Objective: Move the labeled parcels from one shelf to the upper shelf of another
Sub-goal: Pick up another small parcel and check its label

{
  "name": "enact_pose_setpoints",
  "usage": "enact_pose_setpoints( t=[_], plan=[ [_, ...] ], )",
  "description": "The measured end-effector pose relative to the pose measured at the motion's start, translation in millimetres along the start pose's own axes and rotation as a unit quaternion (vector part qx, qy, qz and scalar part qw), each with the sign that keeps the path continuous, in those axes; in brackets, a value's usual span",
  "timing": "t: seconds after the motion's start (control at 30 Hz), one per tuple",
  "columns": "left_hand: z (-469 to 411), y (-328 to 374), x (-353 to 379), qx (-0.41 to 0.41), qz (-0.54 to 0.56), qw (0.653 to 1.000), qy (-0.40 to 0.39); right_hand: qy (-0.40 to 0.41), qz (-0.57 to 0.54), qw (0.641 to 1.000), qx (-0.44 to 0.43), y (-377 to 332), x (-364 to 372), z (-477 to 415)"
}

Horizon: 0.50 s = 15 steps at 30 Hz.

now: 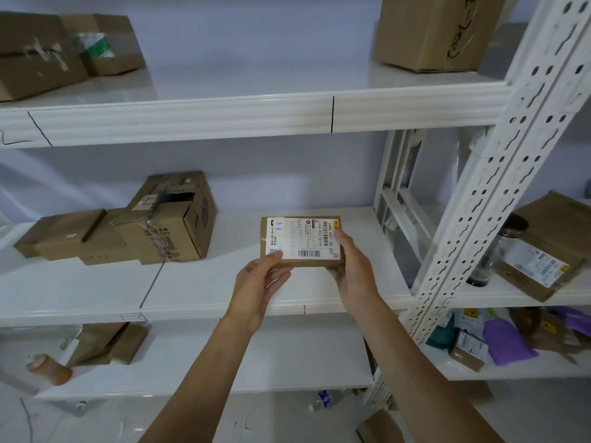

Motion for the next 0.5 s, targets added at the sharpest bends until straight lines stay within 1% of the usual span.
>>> enact_pose_setpoints(
  t=[0.07,0.13,0.3,0.37,0.5],
  plan=[
    [2,-6,5,-0.013,0.018,1.000,-0.006,-0.024,-0.002,0.999,0.026,10,8,7],
    [4,-13,7,-0.025,0.007,1.000,-0.005,-0.030,0.008,0.999,0.042,21,10,12],
    [6,-29,1,-0.059,-0.035,0.998,0.008,-0.001,0.020,0.999,0.028,19,2,13],
    [6,-28,-2,-0.057,-0.036,0.998,0.014,-0.003,0.044,0.999,0.022,12,-1,11],
    [8,-14,-3,-0.037,-0.036,0.999,0.007,-0.030,0.121,0.992,0.009,-4,-1,5]
  ],
)
Point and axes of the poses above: each hand's wrist, its own z-axis away from the middle knuckle, its own x-axis out of the palm, y = z × x, the point moved 9 cm from there along -z, towards the middle knuckle, and after that the axes turned 8 degrees about -x, right-handed, at the moved point
